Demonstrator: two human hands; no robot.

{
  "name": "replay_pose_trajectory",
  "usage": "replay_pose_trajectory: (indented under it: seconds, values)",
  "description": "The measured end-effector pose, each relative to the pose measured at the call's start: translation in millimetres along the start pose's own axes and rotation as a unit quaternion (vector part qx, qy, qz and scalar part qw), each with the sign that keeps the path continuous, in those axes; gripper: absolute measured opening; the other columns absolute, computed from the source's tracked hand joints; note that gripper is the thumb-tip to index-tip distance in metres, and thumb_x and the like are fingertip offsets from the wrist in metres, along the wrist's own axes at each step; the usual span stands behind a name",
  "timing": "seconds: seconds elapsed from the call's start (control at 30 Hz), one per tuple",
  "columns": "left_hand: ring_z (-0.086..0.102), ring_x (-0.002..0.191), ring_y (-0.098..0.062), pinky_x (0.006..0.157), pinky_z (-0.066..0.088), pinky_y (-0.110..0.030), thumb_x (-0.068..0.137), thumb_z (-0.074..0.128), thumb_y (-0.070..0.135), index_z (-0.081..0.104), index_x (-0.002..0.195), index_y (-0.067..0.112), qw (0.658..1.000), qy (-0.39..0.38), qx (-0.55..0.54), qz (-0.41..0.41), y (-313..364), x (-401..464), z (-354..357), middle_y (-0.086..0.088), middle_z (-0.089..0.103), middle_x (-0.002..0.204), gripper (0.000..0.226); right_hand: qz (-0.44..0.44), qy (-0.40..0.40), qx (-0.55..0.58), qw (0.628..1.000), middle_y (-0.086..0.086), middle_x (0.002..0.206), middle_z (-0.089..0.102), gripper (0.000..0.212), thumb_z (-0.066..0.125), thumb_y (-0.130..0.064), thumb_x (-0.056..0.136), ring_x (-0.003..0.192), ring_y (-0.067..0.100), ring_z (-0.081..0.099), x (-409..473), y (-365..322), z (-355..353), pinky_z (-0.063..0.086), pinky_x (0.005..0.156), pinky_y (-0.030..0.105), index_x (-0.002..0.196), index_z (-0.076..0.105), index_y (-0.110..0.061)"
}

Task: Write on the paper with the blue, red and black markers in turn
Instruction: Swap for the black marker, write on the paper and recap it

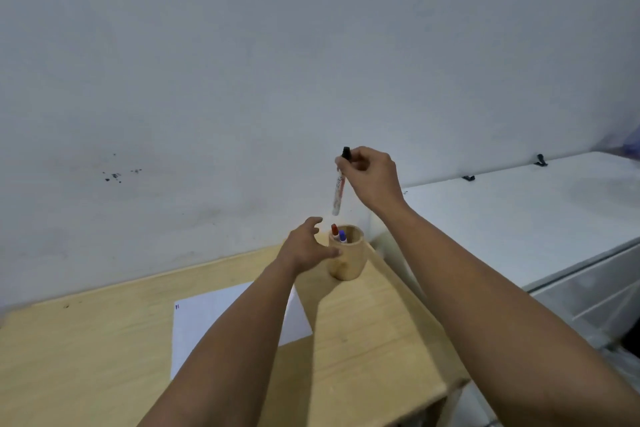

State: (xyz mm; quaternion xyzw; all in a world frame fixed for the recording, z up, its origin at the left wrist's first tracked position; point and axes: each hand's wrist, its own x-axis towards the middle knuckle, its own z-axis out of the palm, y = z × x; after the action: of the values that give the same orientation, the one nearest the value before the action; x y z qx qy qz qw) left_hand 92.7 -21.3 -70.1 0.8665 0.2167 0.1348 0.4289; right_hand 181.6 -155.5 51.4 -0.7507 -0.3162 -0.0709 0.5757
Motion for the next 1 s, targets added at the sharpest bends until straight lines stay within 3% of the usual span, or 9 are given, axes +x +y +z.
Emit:
replay_pose_trajectory:
  seconds: [0.13,0.27,0.37,0.43,0.53,0.63,0.73,0.87,1.0]
  values:
    - [0.058,0.129,-0.024,0.105,0.05,-0.041,0.083,0.082,0.041,0.051,0.144,0.023,0.999,0.048,0.013,0.01,1.8,-22.3,-45.1,-0.005,0.06,0.143,0.07,0.009,-0.054,0.091,0.994,0.0,0.082,0.071,0.019,0.068,-0.035,0.103,0.067,0.019,0.069,-15.6,-26.7,17.1,0.061,0.074,0.034,0.107,0.077,-0.019]
    - [0.062,0.12,-0.021,0.093,0.05,-0.035,0.1,0.058,0.04,0.062,0.13,0.018,0.993,0.121,-0.001,0.017,-9.7,-55.4,-91.9,-0.004,0.067,0.131,0.038,0.094,-0.182,0.081,0.975,0.01,0.087,0.055,0.027,0.057,-0.016,0.107,0.064,0.019,0.047,-45.7,-36.7,53.8,0.045,0.058,0.028,0.123,0.075,-0.006]
    - [0.064,0.104,-0.027,0.083,0.047,-0.038,0.102,0.043,0.053,0.067,0.113,0.01,0.984,0.178,-0.02,-0.013,-28.5,-84.5,-124.3,-0.005,0.07,0.107,0.05,0.116,-0.28,0.081,0.949,0.006,0.088,0.063,0.022,0.066,-0.01,0.103,0.069,0.017,0.057,-70.5,-41.2,80.5,0.049,0.06,0.024,0.12,0.075,0.0]
    - [0.068,0.095,-0.028,0.087,0.053,-0.044,0.095,0.037,0.07,0.068,0.102,0.008,0.976,0.211,-0.039,-0.034,-45.6,-105.3,-143.9,-0.007,0.074,0.099,0.07,0.11,-0.347,0.065,0.929,0.004,0.089,0.07,0.023,0.072,-0.02,0.102,0.069,0.014,0.062,-87.2,-43.8,101.0,0.051,0.059,0.025,0.117,0.078,-0.004]
    - [0.07,0.076,-0.023,0.078,0.055,-0.039,0.093,0.034,0.078,0.071,0.079,0.012,0.972,0.222,-0.027,-0.065,-74.5,-130.0,-167.6,-0.001,0.075,0.078,0.076,0.094,-0.418,0.03,0.903,0.001,0.088,0.075,0.025,0.072,-0.035,0.101,0.06,0.01,0.059,-112.1,-51.6,137.1,0.04,0.047,0.025,0.117,0.08,-0.017]
    - [0.049,0.055,-0.024,0.06,0.04,-0.036,0.098,0.037,0.07,0.05,0.059,0.007,0.973,0.219,-0.013,-0.076,-99.1,-145.9,-183.9,0.0,0.056,0.054,0.076,0.068,-0.441,0.018,0.895,0.004,0.089,0.076,0.025,0.072,-0.033,0.101,0.053,0.006,0.056,-131.9,-64.7,169.4,0.036,0.041,0.018,0.107,0.081,-0.011]
    - [0.033,0.049,-0.02,0.053,0.027,-0.033,0.104,0.042,0.056,0.037,0.056,0.011,0.97,0.228,-0.018,-0.081,-116.2,-152.2,-196.9,0.007,0.037,0.044,0.066,0.033,-0.448,0.024,0.893,0.001,0.086,0.076,0.023,0.074,-0.032,0.1,0.055,0.005,0.057,-141.3,-65.0,199.3,0.043,0.053,0.02,0.104,0.083,-0.011]
    - [0.056,0.064,-0.026,0.061,0.036,-0.034,0.106,0.04,0.052,0.039,0.051,0.013,0.946,0.304,0.029,-0.113,-149.0,-153.9,-226.0,-0.002,0.055,0.06,0.067,-0.073,-0.383,-0.027,0.92,-0.008,0.084,0.073,0.02,0.075,-0.029,0.099,0.067,-0.004,0.059,-141.6,-49.5,223.3,0.045,0.068,0.018,0.111,0.085,-0.016]
    - [0.061,0.074,-0.031,0.06,0.039,-0.035,0.104,0.03,0.061,0.056,0.072,0.011,0.915,0.283,0.253,-0.139,-188.2,-162.0,-240.9,-0.006,0.067,0.078,0.064,-0.041,-0.349,-0.017,0.936,-0.001,0.081,0.07,0.021,0.065,-0.021,0.102,0.069,0.008,0.057,-135.3,-31.9,229.1,0.044,0.066,0.025,0.117,0.079,-0.019]
